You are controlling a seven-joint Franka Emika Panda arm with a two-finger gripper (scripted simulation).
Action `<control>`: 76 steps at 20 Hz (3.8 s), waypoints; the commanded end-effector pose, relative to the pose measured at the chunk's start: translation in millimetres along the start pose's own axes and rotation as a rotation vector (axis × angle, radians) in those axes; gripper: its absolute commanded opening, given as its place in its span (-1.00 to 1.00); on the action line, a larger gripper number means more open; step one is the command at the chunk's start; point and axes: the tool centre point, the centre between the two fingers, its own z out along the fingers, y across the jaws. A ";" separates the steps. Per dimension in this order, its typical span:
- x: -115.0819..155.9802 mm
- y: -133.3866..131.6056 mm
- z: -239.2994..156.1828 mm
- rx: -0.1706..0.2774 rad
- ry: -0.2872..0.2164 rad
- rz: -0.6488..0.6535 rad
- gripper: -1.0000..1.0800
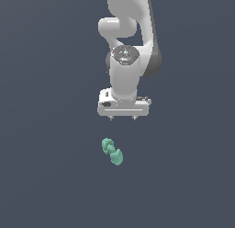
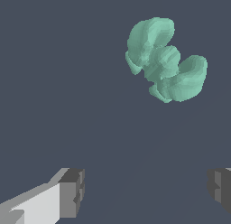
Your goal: Pick up the object and move it to a goal position.
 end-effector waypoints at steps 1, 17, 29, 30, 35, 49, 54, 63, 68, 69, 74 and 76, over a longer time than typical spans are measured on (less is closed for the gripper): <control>0.0 0.0 0.0 0.000 0.000 0.000 0.92; 3.4 -1.5 -9.0 -0.025 0.011 -0.020 0.92; 25.9 4.6 -3.9 -0.028 0.007 -0.155 0.92; 29.0 5.5 -3.1 -0.028 0.007 -0.174 0.92; 46.9 11.6 2.1 -0.028 0.005 -0.286 0.92; 93.5 34.3 20.0 -0.018 0.002 -0.602 0.92; 102.6 40.5 24.4 -0.015 0.002 -0.670 0.92; 108.8 45.2 27.7 -0.012 0.003 -0.718 0.92; 108.2 45.1 34.3 -0.013 0.003 -0.714 0.92; 108.2 45.4 38.2 -0.013 0.003 -0.714 0.92; 107.6 45.8 65.9 -0.012 0.003 -0.717 0.92; 107.4 45.9 74.0 -0.012 0.003 -0.717 0.92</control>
